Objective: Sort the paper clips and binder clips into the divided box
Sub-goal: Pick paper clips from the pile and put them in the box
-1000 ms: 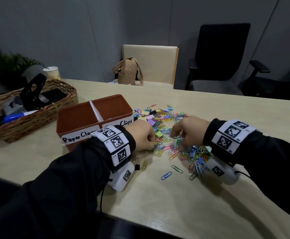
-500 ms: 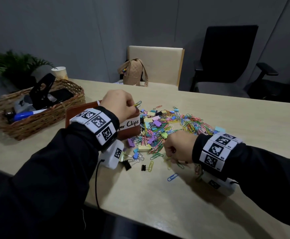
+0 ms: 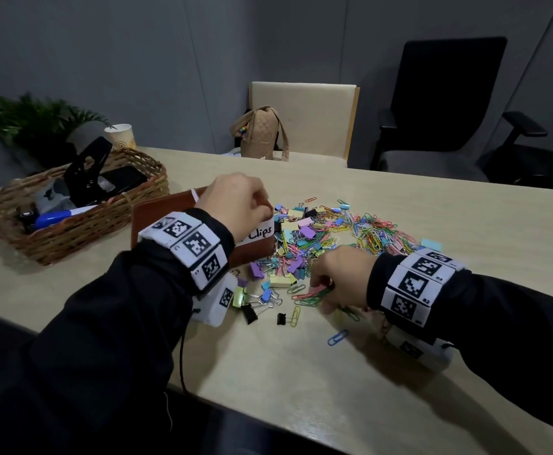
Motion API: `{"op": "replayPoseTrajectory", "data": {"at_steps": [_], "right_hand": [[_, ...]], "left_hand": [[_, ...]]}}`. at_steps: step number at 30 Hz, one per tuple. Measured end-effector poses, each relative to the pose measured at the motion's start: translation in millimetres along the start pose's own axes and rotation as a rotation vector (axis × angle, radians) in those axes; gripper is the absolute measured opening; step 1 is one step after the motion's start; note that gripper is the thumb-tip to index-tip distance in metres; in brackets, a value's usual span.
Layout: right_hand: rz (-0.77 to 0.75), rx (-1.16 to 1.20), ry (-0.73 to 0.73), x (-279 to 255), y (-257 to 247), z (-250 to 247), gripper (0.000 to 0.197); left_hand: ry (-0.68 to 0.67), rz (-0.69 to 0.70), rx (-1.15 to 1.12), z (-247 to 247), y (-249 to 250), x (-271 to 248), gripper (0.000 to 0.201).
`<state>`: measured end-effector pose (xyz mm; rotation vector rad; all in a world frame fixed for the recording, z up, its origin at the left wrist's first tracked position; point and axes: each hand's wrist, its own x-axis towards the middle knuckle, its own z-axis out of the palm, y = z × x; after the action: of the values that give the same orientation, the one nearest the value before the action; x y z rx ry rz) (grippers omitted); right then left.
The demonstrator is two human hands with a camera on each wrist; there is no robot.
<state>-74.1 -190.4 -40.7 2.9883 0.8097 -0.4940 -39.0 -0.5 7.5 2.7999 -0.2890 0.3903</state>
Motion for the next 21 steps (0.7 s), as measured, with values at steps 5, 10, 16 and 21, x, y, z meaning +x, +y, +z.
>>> {"op": "replayPoseTrajectory", "data": {"at_steps": [5, 10, 16, 21], "right_hand": [[-0.018, -0.016, 0.002, 0, -4, 2, 0.014], [-0.025, -0.087, -0.005, -3, -5, 5, 0.006], [-0.012, -0.129, -0.033, -6, 3, 2, 0.006], [0.113, 0.030, 0.155, -3, 21, -15, 0.010]], "left_hand": [[-0.364, 0.146, -0.001, 18, 33, -26, 0.016], [-0.660, 0.214, 0.208, 45, 45, -42, 0.037], [-0.676, 0.242, 0.270, 49, 52, -40, 0.037], [-0.655, 0.226, 0.218, 49, 52, -37, 0.033]]}}
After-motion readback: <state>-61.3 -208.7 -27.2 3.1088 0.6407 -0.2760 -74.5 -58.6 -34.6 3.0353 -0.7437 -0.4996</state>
